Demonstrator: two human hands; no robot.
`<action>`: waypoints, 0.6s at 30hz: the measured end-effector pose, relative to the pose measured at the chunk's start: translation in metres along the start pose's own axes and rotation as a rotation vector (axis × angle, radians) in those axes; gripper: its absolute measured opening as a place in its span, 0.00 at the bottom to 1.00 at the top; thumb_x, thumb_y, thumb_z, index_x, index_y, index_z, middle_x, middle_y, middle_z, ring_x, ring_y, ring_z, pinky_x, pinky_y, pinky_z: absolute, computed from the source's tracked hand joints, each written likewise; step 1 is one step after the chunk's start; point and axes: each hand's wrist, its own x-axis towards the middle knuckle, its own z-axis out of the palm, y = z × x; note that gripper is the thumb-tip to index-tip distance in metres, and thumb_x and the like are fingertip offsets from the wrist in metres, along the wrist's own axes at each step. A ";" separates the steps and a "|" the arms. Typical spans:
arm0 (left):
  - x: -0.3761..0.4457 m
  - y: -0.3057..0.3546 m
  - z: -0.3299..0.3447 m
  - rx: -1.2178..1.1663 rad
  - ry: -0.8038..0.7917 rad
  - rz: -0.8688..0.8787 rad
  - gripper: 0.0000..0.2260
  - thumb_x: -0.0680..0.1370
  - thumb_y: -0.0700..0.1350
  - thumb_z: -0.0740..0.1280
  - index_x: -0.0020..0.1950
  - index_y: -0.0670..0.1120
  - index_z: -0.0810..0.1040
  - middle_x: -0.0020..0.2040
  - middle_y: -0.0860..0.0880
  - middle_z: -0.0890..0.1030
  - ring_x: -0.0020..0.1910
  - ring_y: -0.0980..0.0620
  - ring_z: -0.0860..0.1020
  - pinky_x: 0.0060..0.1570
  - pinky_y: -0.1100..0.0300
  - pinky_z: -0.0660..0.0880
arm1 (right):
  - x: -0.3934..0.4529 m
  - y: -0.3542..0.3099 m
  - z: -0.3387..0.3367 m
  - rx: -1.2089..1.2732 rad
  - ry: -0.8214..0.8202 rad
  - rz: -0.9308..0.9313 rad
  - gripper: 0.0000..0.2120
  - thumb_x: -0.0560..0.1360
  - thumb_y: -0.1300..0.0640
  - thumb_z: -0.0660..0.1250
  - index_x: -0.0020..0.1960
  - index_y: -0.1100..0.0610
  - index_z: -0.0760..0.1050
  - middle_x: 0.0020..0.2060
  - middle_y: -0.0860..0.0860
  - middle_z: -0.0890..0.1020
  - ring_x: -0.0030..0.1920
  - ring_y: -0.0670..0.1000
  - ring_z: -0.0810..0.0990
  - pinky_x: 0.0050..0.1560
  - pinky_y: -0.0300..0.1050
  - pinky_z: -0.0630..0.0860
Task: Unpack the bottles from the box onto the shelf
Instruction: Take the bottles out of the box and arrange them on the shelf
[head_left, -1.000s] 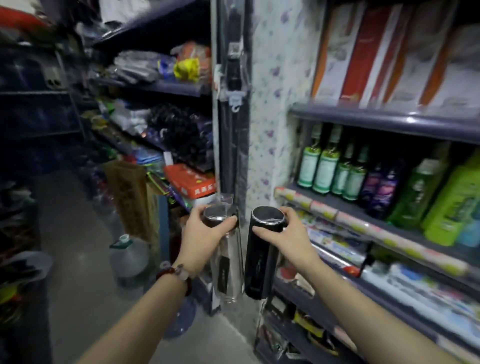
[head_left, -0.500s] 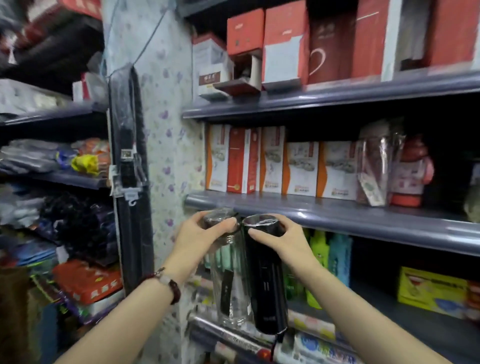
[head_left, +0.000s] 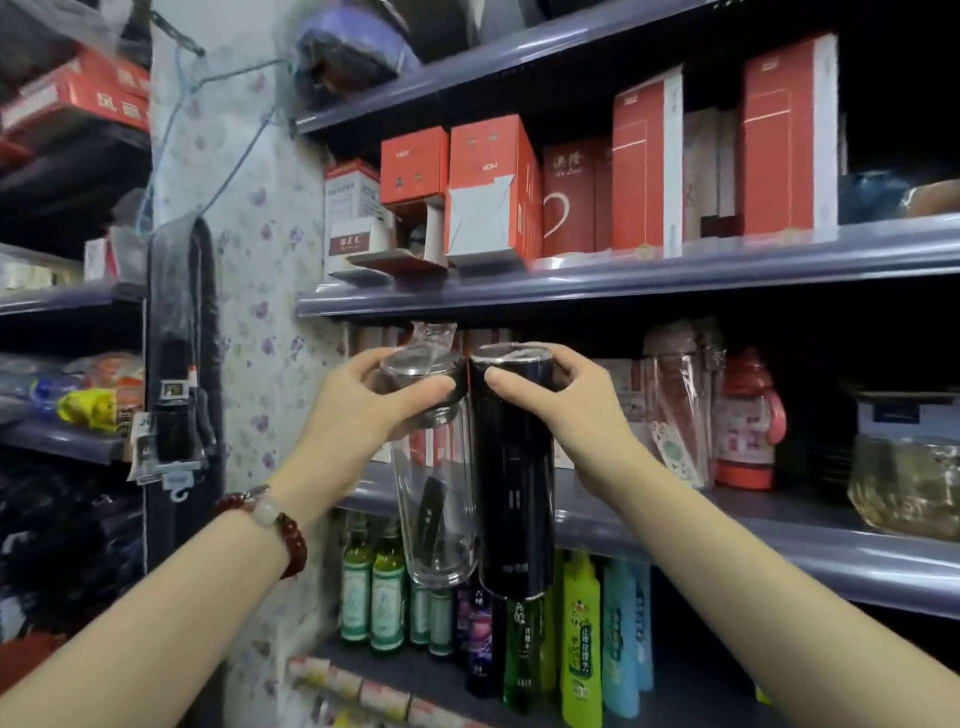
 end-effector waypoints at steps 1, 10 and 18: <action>0.006 0.004 -0.001 0.014 -0.004 0.045 0.24 0.54 0.48 0.77 0.49 0.51 0.79 0.44 0.51 0.85 0.42 0.55 0.84 0.37 0.62 0.80 | 0.007 -0.004 0.001 -0.013 0.020 -0.041 0.20 0.64 0.54 0.79 0.54 0.55 0.80 0.46 0.49 0.86 0.48 0.45 0.84 0.49 0.41 0.79; 0.048 -0.011 0.000 0.126 0.075 0.323 0.26 0.59 0.47 0.80 0.55 0.55 0.77 0.50 0.55 0.84 0.51 0.58 0.82 0.57 0.52 0.78 | 0.035 0.004 0.020 -0.172 0.252 -0.272 0.28 0.62 0.53 0.79 0.59 0.50 0.73 0.52 0.45 0.82 0.54 0.44 0.81 0.59 0.50 0.78; 0.073 -0.056 0.012 0.225 0.016 0.401 0.29 0.57 0.51 0.81 0.53 0.65 0.73 0.49 0.65 0.81 0.52 0.67 0.78 0.50 0.75 0.72 | 0.045 0.045 0.017 -0.272 0.420 -0.262 0.28 0.62 0.56 0.80 0.59 0.48 0.72 0.50 0.42 0.81 0.53 0.41 0.80 0.57 0.42 0.76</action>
